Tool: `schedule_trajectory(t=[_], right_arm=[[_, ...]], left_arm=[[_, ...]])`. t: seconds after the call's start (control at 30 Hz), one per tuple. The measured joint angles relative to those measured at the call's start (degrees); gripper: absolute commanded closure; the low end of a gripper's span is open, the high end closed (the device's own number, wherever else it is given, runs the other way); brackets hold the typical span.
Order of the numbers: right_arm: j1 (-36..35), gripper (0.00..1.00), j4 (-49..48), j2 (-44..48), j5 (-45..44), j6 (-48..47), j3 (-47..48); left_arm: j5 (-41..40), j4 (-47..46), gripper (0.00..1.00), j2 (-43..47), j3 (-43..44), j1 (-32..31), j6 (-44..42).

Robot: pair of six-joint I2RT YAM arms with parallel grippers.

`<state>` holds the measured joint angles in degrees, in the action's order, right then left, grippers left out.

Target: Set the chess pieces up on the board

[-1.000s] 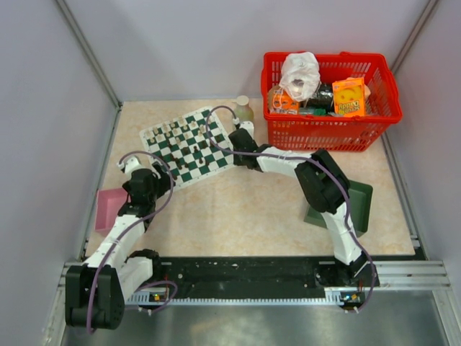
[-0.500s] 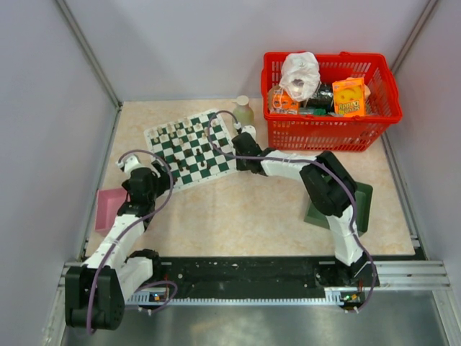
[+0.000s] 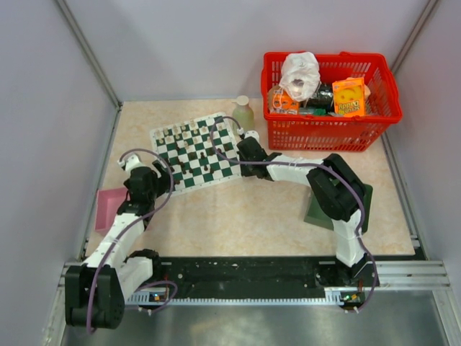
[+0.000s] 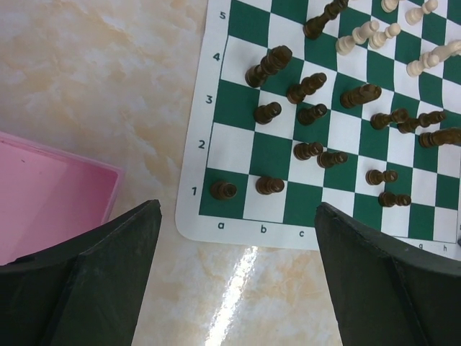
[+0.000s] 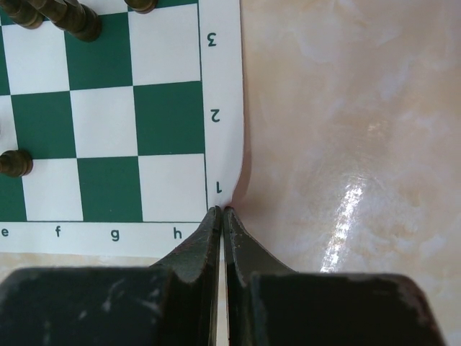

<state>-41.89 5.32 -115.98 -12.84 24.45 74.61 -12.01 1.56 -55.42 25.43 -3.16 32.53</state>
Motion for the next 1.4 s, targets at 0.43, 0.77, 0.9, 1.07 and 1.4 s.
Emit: schedule_trajectory(t=[0.43,0.77,0.9,1.07,1.4], right_arm=[[0.0,1.0,0.02,0.31,0.09,-0.46,-0.31],[-0.02,1.0,0.2,3.54,0.31,-0.66,-4.52],[-0.02,1.0,0.31,4.9,0.79,-1.14,-6.23],[0.0,1.0,0.44,6.03,1.16,-2.01,-7.58],[-0.02,1.0,1.09,8.41,3.1,-4.7,-10.45]], left_arm=[[-1.57,2.78,0.21,-3.02,0.02,0.0,7.5],[-5.95,3.21,0.22,-3.04,0.02,0.11,9.14],[-5.92,3.19,0.22,-3.23,0.09,0.13,9.11],[-5.79,3.19,0.22,-3.23,0.22,0.2,8.68],[-5.68,3.37,0.19,-3.02,0.85,0.39,6.97]])
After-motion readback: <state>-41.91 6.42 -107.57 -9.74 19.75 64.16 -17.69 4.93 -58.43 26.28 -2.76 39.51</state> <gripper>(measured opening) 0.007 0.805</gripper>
